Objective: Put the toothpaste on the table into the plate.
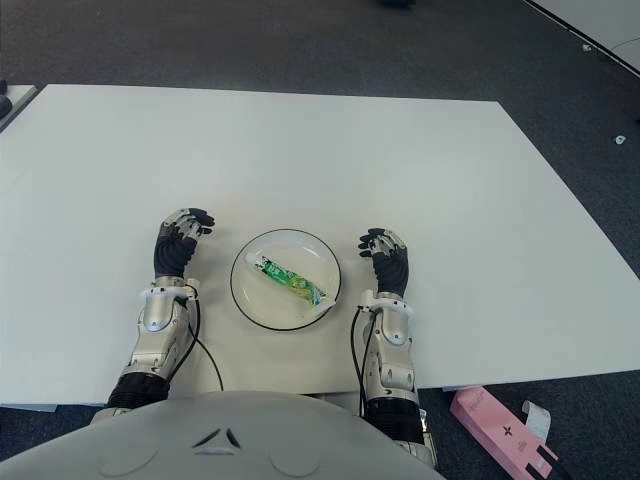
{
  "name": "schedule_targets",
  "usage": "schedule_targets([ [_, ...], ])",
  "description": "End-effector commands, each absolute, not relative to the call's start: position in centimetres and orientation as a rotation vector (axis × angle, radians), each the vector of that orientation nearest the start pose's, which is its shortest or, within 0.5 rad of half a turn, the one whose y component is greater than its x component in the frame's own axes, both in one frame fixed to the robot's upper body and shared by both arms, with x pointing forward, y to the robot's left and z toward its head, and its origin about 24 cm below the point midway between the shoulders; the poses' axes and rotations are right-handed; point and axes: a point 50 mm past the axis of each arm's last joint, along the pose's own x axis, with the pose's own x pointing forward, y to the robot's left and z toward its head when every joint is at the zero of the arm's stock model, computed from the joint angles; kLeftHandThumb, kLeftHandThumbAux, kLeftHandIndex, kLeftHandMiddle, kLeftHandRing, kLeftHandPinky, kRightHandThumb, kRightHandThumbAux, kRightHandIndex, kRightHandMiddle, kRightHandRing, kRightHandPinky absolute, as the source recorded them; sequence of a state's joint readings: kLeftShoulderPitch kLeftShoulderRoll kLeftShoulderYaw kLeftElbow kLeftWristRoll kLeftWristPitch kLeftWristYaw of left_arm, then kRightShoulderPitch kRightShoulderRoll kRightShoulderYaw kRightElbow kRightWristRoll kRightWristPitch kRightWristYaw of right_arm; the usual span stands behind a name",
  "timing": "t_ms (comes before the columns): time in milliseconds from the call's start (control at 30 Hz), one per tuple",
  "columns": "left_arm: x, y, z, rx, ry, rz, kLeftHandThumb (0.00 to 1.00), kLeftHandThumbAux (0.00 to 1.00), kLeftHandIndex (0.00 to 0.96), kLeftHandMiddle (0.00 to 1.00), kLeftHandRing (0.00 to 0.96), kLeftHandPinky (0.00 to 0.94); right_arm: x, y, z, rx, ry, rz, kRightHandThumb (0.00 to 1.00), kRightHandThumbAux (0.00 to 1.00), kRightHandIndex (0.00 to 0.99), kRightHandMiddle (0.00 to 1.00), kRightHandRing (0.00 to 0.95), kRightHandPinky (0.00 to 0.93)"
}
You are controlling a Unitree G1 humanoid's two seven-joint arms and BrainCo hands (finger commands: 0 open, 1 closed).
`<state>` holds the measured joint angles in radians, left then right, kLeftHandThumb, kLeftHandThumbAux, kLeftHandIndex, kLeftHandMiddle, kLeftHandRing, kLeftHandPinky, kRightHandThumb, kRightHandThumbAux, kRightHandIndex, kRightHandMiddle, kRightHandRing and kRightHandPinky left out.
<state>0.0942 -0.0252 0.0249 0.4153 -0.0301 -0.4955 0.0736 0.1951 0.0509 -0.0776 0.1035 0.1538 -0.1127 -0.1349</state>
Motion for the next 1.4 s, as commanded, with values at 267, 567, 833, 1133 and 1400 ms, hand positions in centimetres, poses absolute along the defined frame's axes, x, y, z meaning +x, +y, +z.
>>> schedule_targets([
  [267,20.7,15.6,-3.7,-0.093,0.09,0.119,0.703,0.719,0.434,0.497,0.504,0.504,19.4,-17.3,-3.2,0.205,0.279,-0.315,0.708,0.721,0.431,0.542,0.537,0.536],
  [567,20.3,15.4,-4.1,-0.115,0.107,0.112,0.703,0.717,0.435,0.52,0.517,0.512,19.5,-17.3,-3.1,0.209,0.274,-0.303,0.708,0.721,0.431,0.543,0.54,0.541],
  [833,19.9,15.3,-4.4,-0.119,0.125,0.112,0.705,0.716,0.436,0.55,0.532,0.525,19.5,-17.3,-3.0,0.213,0.265,-0.3,0.709,0.72,0.431,0.542,0.538,0.536],
  [1133,19.6,15.4,-4.7,-0.108,0.152,0.113,0.707,0.715,0.436,0.56,0.533,0.53,19.4,-17.2,-3.0,0.218,0.271,-0.306,0.709,0.72,0.431,0.539,0.536,0.535],
  [1400,19.2,15.3,-4.9,-0.091,0.15,0.123,0.705,0.716,0.435,0.555,0.534,0.527,19.3,-17.1,-3.0,0.214,0.274,-0.299,0.708,0.721,0.43,0.532,0.526,0.52],
])
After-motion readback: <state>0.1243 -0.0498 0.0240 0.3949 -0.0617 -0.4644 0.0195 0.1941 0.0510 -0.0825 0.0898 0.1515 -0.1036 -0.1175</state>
